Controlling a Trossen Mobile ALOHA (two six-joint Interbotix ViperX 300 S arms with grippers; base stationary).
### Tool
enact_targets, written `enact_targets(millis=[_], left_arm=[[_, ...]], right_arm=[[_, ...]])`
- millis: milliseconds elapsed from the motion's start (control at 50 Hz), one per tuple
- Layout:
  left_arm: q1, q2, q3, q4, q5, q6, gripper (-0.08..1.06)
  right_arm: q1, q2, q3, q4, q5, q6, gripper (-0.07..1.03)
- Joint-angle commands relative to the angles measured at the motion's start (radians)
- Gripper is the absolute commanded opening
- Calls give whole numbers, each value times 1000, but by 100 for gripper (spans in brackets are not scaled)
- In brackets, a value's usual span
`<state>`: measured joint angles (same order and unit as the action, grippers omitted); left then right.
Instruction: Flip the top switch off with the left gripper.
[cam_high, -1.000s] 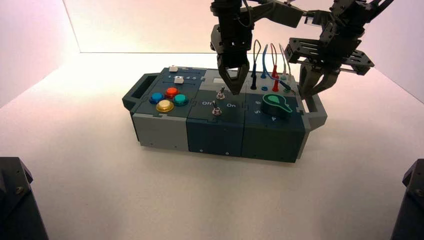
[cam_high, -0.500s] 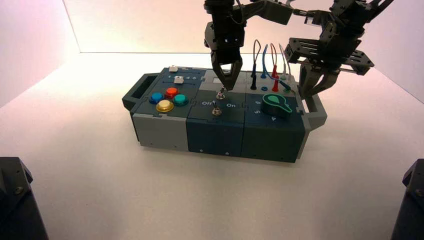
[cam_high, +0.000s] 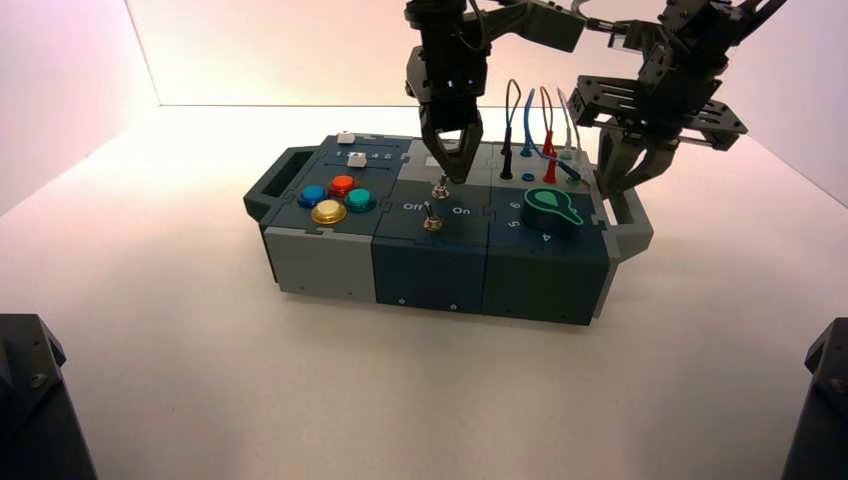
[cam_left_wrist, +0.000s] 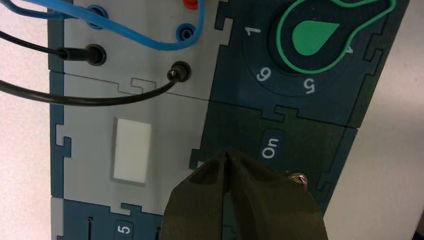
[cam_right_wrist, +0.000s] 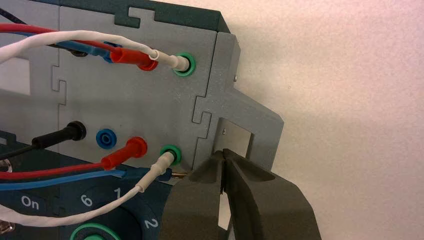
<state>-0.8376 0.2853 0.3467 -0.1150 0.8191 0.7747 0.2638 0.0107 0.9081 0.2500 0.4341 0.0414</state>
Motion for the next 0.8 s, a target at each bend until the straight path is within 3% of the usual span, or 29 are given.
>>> enact_targets(millis=[20, 480, 800], left_arm=[[9, -40, 9, 3, 9, 6, -3], [48, -52, 78, 5, 2, 5, -3], [60, -103, 43, 5, 17, -3, -3]], right_arm=[[5, 61, 12, -11, 0, -21, -2], [3, 61, 12, -11, 0, -21, -2], [3, 60, 14, -11, -2, -23, -2]])
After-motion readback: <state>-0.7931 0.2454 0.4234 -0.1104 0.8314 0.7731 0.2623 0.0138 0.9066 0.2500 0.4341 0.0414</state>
